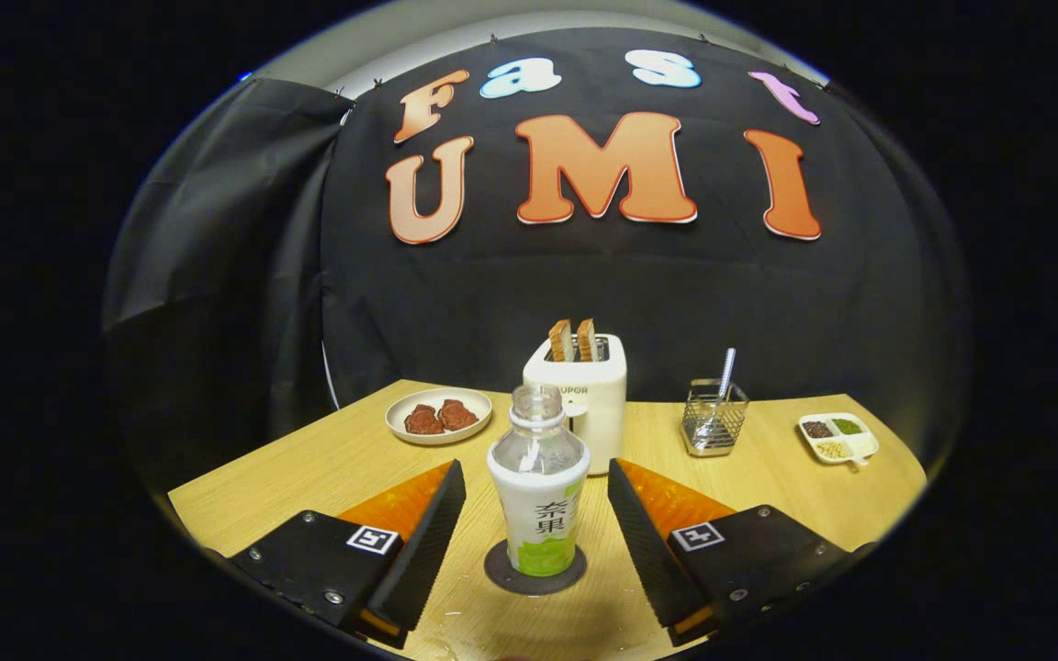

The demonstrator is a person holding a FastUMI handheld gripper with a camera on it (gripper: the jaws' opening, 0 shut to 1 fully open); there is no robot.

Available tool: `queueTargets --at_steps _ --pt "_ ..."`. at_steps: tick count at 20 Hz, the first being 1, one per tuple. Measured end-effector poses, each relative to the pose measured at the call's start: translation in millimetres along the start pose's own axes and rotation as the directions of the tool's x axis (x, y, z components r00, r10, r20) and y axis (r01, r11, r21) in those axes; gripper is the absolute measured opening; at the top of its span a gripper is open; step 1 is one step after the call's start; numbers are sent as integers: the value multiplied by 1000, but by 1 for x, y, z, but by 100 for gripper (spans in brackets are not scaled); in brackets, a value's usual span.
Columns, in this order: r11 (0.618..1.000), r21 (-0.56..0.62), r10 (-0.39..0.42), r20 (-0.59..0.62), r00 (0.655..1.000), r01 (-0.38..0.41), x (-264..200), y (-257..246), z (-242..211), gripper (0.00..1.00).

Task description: Take the bottle from table, then pour the juice into the cup, finally place the bottle on the coaster

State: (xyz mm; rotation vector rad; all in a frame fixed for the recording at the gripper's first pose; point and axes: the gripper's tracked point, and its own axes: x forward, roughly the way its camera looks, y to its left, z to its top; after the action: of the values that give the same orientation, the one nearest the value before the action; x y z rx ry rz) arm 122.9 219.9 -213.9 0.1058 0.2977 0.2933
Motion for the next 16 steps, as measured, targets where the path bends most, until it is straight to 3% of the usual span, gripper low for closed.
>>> queueTargets --at_steps 11,16 --pt "990 66 -130 143 981 122 -137 -65 106 94" --pt "995 12 -100 185 978 99 -193 -47 132 94"
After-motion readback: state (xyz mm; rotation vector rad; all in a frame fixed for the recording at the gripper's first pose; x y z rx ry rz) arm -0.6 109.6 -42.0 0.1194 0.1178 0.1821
